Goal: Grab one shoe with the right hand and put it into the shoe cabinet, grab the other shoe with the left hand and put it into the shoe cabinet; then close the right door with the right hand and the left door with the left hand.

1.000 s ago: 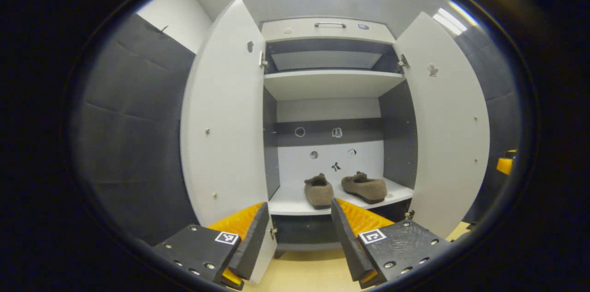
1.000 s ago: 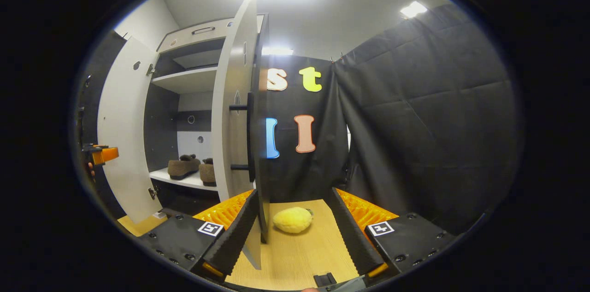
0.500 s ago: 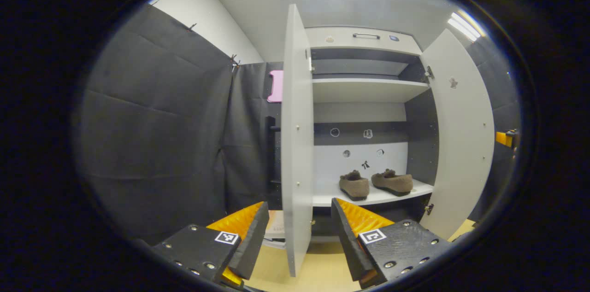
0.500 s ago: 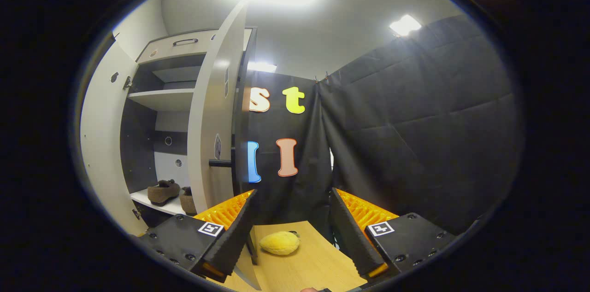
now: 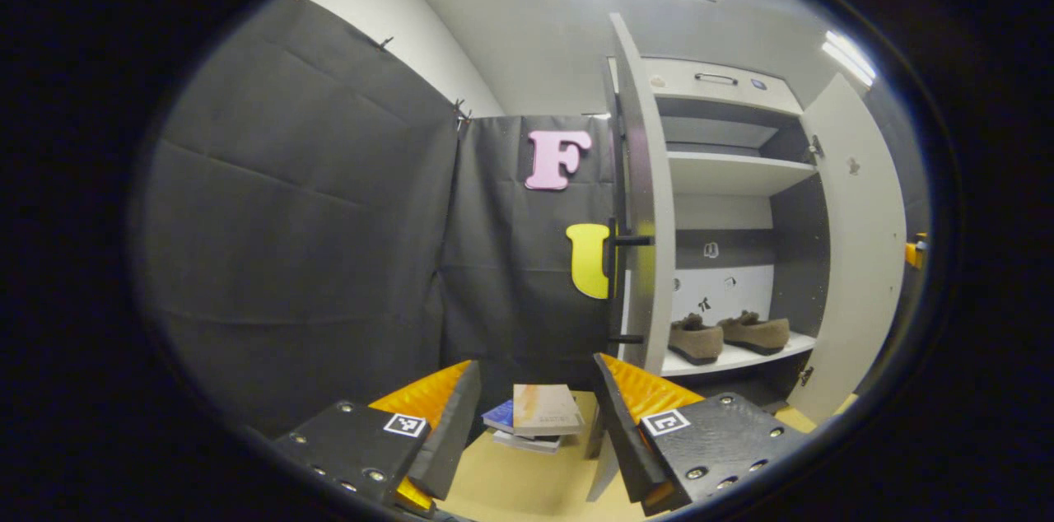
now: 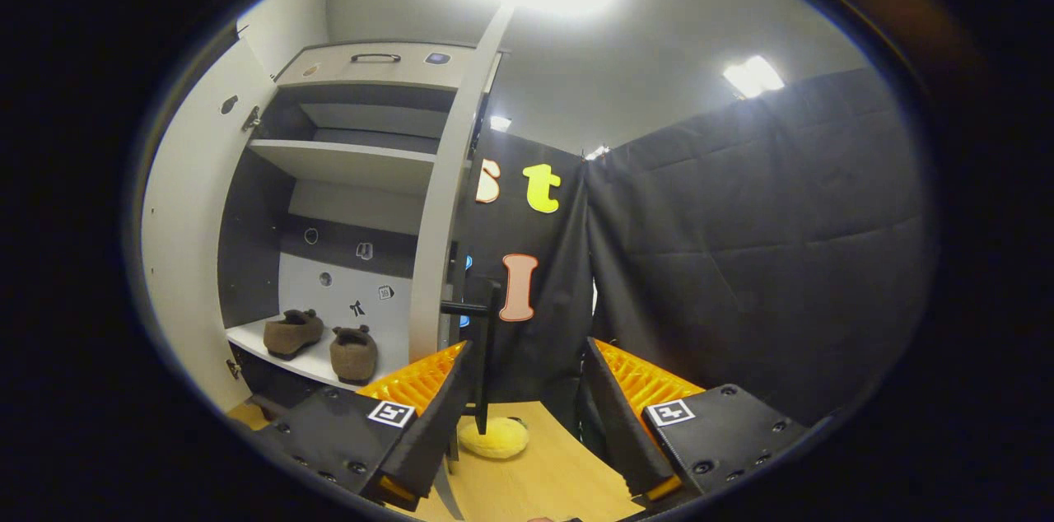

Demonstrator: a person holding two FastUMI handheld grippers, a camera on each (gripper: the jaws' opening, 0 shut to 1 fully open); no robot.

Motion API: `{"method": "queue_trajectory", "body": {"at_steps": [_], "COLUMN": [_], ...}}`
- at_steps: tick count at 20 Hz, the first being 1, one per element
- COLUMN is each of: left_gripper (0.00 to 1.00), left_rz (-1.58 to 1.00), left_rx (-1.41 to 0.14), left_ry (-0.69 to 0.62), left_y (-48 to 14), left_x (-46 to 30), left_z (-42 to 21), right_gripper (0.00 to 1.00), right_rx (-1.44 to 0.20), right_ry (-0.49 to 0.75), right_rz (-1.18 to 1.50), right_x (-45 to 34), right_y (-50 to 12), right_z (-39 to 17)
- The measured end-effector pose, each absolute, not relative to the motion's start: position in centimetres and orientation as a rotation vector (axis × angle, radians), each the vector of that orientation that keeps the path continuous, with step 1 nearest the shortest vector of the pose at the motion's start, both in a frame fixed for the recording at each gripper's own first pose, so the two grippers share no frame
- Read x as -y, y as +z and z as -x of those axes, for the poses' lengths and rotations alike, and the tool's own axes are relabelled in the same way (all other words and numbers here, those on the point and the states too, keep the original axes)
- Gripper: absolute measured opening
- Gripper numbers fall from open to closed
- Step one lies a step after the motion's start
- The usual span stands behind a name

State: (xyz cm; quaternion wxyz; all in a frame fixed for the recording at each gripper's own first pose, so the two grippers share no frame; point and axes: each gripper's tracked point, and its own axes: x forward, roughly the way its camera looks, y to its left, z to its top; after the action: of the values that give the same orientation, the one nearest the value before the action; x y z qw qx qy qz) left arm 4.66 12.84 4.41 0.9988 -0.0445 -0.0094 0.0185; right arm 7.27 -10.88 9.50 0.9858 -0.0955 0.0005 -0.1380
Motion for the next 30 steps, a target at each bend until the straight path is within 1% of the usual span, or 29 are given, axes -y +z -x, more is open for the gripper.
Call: {"method": "queue_trajectory", "body": {"at_steps": [1,2,5,11,23,24,25,26,27,29,30], "left_gripper": [0.78,0.79,0.78,0.79,0.78,0.78,0.78,0.78,0.78,0.79,0.78], "left_rz": [0.096,0.103,0.107,0.101,0.115,0.115,0.116,0.117,0.118,0.118,0.120], "left_rx": [0.013,0.010,0.018,0.009,-0.017,-0.016,-0.015,-0.017,-0.018,-0.018,-0.017], "left_ry": [0.033,0.027,0.018,-0.006,0.013,0.012,0.010,0.007,0.004,-0.006,-0.014], "left_y": [4.3,4.0,4.1,3.6,1.5,1.5,1.6,1.5,1.3,1.5,1.6], "left_x": [-13.4,-13.6,-14.2,-14.1,-17.0,-16.8,-16.8,-16.8,-16.8,-16.9,-17.1], "left_z": [-5.0,-5.5,-6.0,-7.7,-9.5,-9.4,-9.3,-9.4,-9.5,-9.9,-10.7], "right_gripper": [0.87,0.83,0.83,0.84,0.84,0.84,0.91,0.88,0.93,0.97,0.96], "right_rx": [-0.004,-0.008,-0.013,-0.001,-0.019,-0.020,-0.021,-0.023,-0.026,-0.034,-0.039], "right_ry": [-0.293,-0.297,-0.300,-0.177,-0.071,-0.064,-0.053,-0.050,-0.048,-0.044,-0.041], "right_rz": [0.190,0.181,0.163,0.159,0.109,0.116,0.118,0.118,0.118,0.109,0.096], "right_x": [11.0,10.9,10.2,3.8,-2.8,-3.1,-3.4,-3.6,-3.9,-4.4,-4.7], "right_y": [9.5,9.6,9.4,9.0,7.4,6.7,6.6,6.4,6.2,5.8,5.6], "right_z": [-7.2,-7.1,-7.1,-8.2,-11.3,-11.2,-11.1,-11.2,-11.2,-11.2,-11.0]}}
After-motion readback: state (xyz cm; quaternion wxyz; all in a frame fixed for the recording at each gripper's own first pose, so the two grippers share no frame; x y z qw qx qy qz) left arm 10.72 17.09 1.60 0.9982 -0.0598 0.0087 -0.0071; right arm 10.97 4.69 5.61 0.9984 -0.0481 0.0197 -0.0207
